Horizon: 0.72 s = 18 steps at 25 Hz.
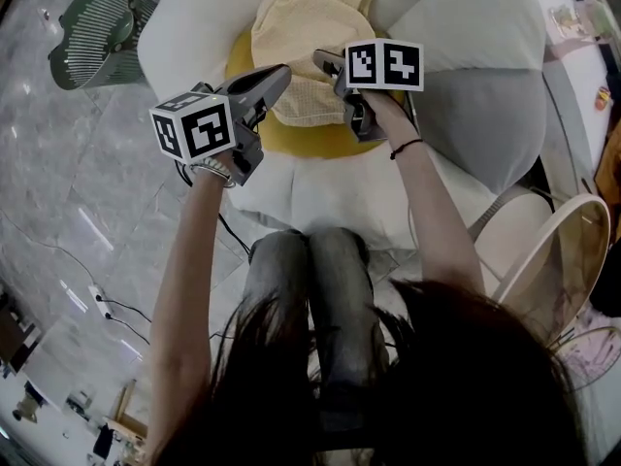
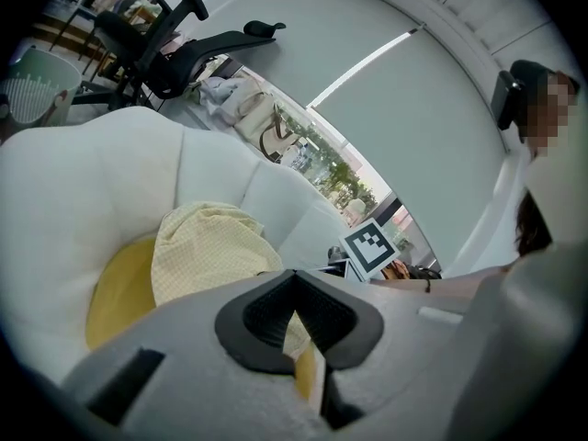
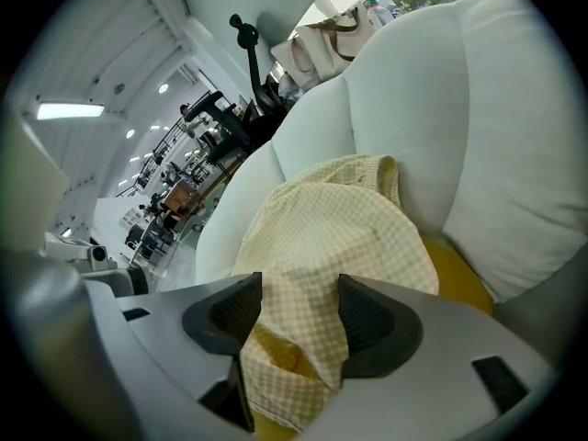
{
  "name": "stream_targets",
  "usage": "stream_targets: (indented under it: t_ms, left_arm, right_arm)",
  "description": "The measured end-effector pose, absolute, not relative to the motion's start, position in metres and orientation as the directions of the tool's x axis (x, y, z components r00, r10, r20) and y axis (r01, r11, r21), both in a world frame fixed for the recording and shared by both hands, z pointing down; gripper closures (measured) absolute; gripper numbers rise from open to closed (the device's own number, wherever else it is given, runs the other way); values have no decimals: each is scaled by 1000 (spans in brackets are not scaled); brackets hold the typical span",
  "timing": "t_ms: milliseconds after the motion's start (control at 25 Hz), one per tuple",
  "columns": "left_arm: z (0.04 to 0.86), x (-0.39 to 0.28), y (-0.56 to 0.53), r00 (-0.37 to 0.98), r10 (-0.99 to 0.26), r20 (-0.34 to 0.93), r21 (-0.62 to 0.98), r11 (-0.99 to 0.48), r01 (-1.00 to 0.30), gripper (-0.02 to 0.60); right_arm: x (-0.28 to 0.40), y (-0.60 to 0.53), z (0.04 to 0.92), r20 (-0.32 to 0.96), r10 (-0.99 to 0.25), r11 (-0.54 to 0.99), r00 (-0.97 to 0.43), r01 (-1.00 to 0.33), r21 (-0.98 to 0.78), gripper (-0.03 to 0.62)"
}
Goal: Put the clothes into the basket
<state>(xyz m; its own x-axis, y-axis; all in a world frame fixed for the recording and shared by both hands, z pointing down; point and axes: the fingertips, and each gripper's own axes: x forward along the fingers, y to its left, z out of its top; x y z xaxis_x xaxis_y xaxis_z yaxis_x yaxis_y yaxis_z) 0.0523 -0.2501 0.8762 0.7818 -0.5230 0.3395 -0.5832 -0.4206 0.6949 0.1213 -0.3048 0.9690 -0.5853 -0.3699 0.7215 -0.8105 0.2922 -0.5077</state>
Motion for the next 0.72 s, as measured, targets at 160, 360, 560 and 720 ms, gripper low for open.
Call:
stream_targets:
  t_ms: [160,360,560,720]
  left_arm:
    - [891,53,-252,779,-529,336,700,-414,-583,571]
    - [910,52,-257,775,-539,331,703,-406,-583,571]
    - [921,47,-261,765,-554,329,702,-398,-590,571]
    - [923,47,-262,764,-559,323,706,-395,-588,571]
  right_arm:
    - [115,-308,988,737,-342,300,-583,-811,-502,373]
    - [107,-307,1021,797,-290,332,-530,-837,-435,375]
    - [109,-314,1033,849,-252,346,-464,-863,-368,430]
    - [110,-313,1036,874,-244,404,-420,-864,-302,499]
